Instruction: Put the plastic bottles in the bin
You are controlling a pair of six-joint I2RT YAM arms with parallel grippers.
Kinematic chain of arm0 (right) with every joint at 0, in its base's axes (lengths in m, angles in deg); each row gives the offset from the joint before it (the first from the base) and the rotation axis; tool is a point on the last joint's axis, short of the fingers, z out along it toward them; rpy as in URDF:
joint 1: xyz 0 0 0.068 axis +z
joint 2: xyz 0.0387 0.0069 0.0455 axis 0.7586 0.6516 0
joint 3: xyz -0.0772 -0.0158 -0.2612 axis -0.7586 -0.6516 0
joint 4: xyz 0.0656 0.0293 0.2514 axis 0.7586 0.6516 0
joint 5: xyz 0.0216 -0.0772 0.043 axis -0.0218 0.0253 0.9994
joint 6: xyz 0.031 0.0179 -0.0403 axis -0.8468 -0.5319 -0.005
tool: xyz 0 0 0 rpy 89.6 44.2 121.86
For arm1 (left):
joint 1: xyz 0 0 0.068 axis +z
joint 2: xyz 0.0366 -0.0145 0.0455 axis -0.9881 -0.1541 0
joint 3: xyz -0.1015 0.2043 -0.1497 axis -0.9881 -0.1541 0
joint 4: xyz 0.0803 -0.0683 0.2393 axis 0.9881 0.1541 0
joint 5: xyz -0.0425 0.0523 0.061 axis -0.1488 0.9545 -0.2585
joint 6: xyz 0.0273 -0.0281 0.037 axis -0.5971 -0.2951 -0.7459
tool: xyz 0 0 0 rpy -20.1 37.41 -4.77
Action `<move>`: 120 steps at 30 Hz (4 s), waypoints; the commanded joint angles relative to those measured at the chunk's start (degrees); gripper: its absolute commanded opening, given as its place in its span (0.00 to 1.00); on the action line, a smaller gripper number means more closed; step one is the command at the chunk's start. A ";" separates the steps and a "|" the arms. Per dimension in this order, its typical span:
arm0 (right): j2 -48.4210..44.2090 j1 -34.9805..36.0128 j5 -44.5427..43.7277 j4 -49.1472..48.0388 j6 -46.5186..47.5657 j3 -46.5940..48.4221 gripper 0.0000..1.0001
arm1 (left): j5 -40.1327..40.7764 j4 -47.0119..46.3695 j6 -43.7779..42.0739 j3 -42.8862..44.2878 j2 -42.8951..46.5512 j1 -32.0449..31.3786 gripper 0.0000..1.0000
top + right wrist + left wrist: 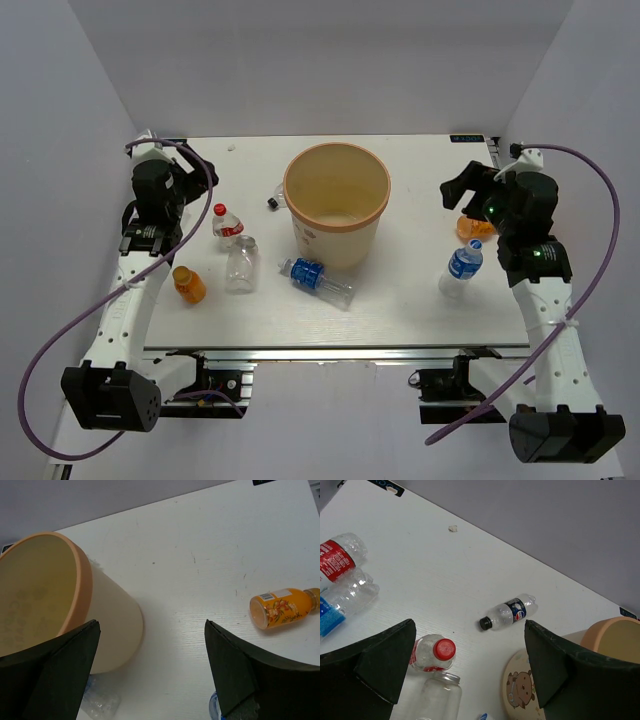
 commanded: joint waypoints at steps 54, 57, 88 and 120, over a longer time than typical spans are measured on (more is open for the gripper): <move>8.99 7.32 6.58 -4.32 11.89 29.47 0.00 | 1.41 5.25 0.59 1.37 -4.39 0.26 0.98; 12.86 10.38 16.05 -8.02 12.32 33.08 0.00 | 3.17 7.10 2.44 1.64 -2.99 0.26 0.98; 25.70 7.77 16.95 -3.19 8.11 33.13 0.89 | -1.93 7.71 -9.42 5.68 -23.37 -2.46 0.98; 12.25 -4.54 11.77 -9.26 3.80 8.49 0.89 | 10.12 17.91 -6.61 20.61 -23.91 -7.65 0.00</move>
